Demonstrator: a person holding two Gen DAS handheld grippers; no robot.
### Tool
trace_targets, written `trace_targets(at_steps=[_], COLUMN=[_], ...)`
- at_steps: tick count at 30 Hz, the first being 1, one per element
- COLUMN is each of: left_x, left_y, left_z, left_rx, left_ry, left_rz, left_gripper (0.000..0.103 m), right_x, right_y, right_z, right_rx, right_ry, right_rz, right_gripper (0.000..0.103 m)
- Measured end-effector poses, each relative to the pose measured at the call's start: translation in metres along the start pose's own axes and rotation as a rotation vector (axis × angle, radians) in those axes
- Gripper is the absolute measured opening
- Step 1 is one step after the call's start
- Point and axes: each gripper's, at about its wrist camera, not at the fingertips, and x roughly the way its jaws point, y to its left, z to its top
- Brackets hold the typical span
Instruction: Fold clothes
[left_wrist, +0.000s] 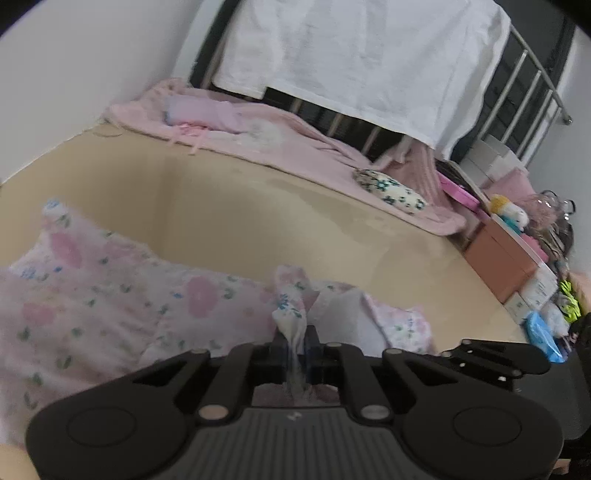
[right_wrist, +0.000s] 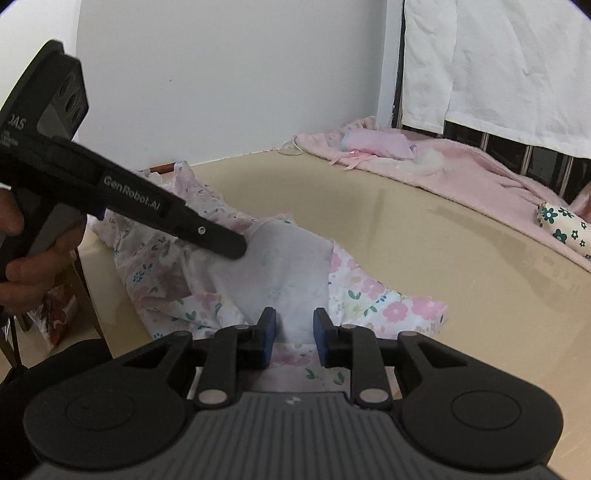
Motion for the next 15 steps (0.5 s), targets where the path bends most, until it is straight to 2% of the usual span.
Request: trace_targets(at_steps=[1,6,8,10,11,13,15], left_x=[-0.001,-0.016,-0.029,-0.034,-0.031,-0.017,0.001], left_y=[0.004,0.005,-0.003,-0.015,-0.023,-0.031,-0.026], left_z=[-0.003,-0.002,0.002,0.006,0.005,0.000,-0.006], left_rx=[-0.012,0.020,0.053,0.128,0.170,0.225,0.211], left_ry=[0.000,-0.067,-0.130,-0.154,-0.142,-0.086,0.000], left_rz=[0.001,0.027,0.015,-0.014,-0.009,0.042,0.087], left_gripper=[0.018,0.030,0.031,0.030,0.030,0.019,0.018], right_x=[-0.001,-0.006,-0.008,-0.010,-0.011,-0.004,-0.004], right_y=[-0.002,-0.013,-0.018,-0.022,-0.025,-0.022,-0.019], right_z=[0.001,0.007,0.009,0.011,0.012,0.009,0.007], right_rx=[0.005,0.047,0.063,0.080,0.088,0.063,0.058], right_ry=[-0.002,-0.017,-0.022,-0.028,-0.031,0.007,0.013], right_rz=[-0.003,-0.021,-0.029,-0.037,-0.040,-0.047,-0.063], right_gripper=[0.023,0.023,0.023,0.023,0.023,0.023,0.023])
